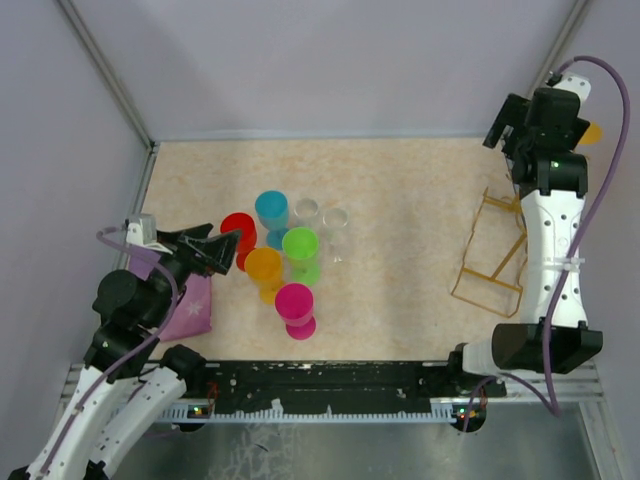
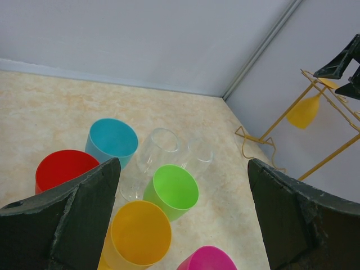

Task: Take the wine glass off the wine glass rack
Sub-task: Place the wine glass at the center of the board, then pick up the wine glass from the wine rack.

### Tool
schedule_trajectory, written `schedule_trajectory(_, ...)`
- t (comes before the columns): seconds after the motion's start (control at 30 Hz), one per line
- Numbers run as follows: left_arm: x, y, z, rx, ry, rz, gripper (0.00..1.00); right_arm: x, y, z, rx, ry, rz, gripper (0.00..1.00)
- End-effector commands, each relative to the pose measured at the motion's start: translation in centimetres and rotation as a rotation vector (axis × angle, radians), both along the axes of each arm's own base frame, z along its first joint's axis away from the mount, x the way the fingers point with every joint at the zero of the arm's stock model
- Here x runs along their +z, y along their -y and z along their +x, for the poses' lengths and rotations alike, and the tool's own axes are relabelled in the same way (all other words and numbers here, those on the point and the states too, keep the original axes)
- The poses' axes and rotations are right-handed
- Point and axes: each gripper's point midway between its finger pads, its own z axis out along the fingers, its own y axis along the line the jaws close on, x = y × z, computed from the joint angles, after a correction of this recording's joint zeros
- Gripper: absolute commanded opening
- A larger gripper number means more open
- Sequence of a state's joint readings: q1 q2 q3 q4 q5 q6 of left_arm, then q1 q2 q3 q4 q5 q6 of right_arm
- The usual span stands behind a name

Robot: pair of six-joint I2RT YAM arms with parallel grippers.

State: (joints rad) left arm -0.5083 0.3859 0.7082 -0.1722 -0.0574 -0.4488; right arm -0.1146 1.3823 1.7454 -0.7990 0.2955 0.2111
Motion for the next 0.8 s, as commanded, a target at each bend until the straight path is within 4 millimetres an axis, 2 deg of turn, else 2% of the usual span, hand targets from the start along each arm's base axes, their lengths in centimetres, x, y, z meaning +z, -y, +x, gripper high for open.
schedule_trajectory(0.0,1.5,0.2,-0.3,-0.021,0.022,-0.008,1.0,0.8,1.5,1.0,-0.059,0.063,-0.007,0.99)
schedule_trajectory(0.13,1.6,0.4,-0.3,-0.028,0.017,-0.007,1.0,-0.5,1.7,1.7,-0.042,0.046,0.019,0.99)
schedule_trajectory(0.3,1.6,0.6,-0.2,-0.032,0.009,-0.012,1.0,-2.1,1.0,2.7,0.005,0.019,0.049,0.99)
schedule_trajectory(0.5,1.4,0.6,-0.1,-0.032,-0.002,-0.014,1.0,-2.6,-0.9,3.7,0.117,0.031,0.093,0.99)
schedule_trajectory(0.77,1.0,0.9,0.1,-0.039,-0.011,-0.016,1.0,-2.4,-2.9,3.7,0.224,0.05,0.122,0.99)
